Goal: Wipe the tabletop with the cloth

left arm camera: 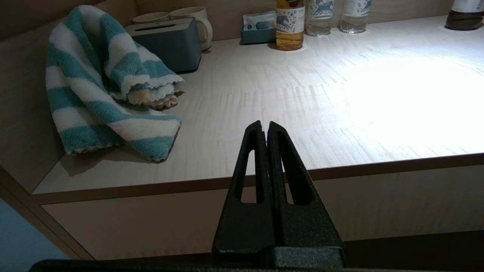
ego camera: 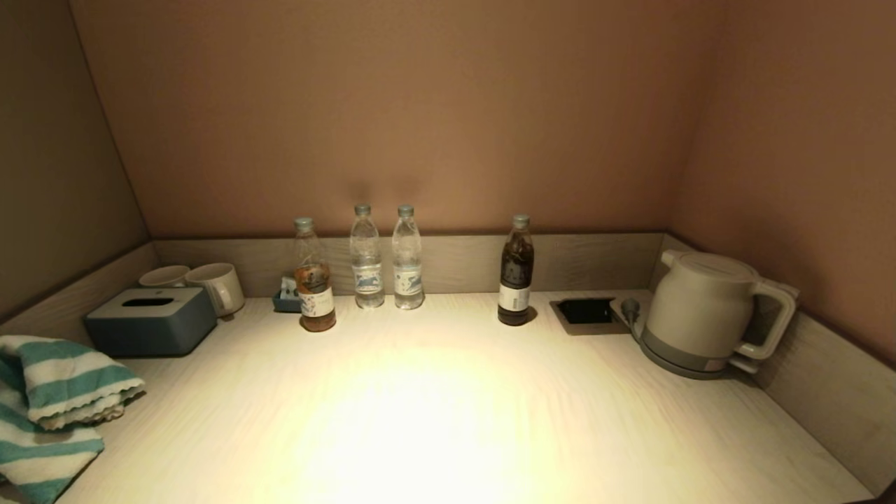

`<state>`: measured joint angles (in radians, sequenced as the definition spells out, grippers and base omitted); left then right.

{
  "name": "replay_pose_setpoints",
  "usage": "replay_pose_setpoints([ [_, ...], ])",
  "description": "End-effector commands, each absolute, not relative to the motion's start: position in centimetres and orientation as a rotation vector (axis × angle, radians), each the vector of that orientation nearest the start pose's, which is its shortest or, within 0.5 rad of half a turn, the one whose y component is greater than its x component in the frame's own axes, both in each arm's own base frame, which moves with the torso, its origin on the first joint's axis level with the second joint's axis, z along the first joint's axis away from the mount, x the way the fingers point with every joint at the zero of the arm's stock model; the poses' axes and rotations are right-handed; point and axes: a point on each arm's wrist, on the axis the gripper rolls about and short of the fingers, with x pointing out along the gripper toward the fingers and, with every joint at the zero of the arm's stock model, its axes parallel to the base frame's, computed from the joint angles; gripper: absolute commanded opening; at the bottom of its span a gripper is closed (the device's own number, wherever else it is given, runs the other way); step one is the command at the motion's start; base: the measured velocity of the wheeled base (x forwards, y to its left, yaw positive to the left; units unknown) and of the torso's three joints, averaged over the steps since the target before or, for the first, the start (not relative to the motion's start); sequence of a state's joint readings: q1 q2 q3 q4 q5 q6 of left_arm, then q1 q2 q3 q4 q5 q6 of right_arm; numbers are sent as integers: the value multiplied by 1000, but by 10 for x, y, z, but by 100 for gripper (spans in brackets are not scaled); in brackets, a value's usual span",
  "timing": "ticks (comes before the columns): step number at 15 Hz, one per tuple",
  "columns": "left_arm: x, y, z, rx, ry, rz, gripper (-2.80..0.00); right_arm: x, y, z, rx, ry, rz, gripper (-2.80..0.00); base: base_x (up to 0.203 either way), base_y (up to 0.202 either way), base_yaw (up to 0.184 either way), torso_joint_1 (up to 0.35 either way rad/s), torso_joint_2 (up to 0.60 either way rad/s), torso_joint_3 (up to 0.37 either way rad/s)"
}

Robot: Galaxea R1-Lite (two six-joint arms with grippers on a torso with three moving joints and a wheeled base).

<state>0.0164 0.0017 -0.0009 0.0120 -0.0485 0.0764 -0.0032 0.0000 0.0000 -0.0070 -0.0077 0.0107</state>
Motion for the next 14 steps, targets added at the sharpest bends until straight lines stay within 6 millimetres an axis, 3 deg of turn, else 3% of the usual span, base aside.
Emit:
replay_pose_setpoints([
  [1, -23, -1, 74, 76, 13, -33, -280, -23, 0, 76, 12, -6, -11, -280, 0, 0, 0, 0, 0, 0],
  [14, -23, -1, 75, 76, 11, -33, -280, -23, 0, 76, 12, -8, -11, -280, 0, 0, 0, 0, 0, 0],
])
